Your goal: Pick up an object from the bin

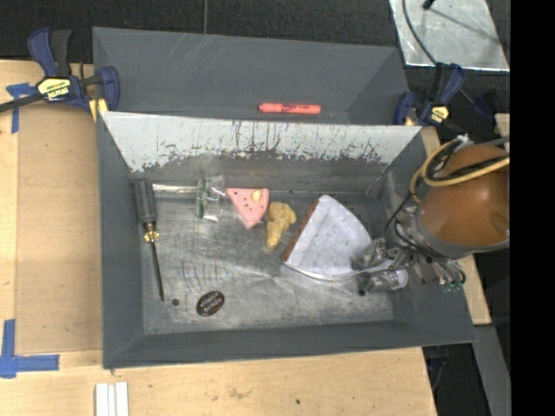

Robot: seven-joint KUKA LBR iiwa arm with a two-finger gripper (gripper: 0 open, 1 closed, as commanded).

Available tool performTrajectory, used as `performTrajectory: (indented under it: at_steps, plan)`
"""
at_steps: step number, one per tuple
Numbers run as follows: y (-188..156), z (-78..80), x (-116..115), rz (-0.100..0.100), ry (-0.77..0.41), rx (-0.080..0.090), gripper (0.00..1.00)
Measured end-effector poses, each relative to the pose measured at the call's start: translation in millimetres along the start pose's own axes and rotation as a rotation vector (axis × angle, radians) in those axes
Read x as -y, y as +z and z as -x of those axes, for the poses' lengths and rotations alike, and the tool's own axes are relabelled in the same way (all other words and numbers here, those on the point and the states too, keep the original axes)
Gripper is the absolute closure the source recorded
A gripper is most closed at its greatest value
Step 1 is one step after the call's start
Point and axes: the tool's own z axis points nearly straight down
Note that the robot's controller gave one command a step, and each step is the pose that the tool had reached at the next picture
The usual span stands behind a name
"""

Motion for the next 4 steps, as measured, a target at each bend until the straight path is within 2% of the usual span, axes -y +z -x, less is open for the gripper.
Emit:
performTrajectory:
  at_steps: [1,2,3,4]
  plan:
    - [-43.1,0.3,-3.7,-0.002,-0.007,-0.031,1.0]
    - [-87.6,11.8,2.9,-0.008,0.127,-0.026,1.0]
    - [-67.1,2.1,-5.6,-0.008,0.077,-0.028,0.0]
    - [-66.6,1.5,-6.1,-0.008,0.077,-0.028,0.0]
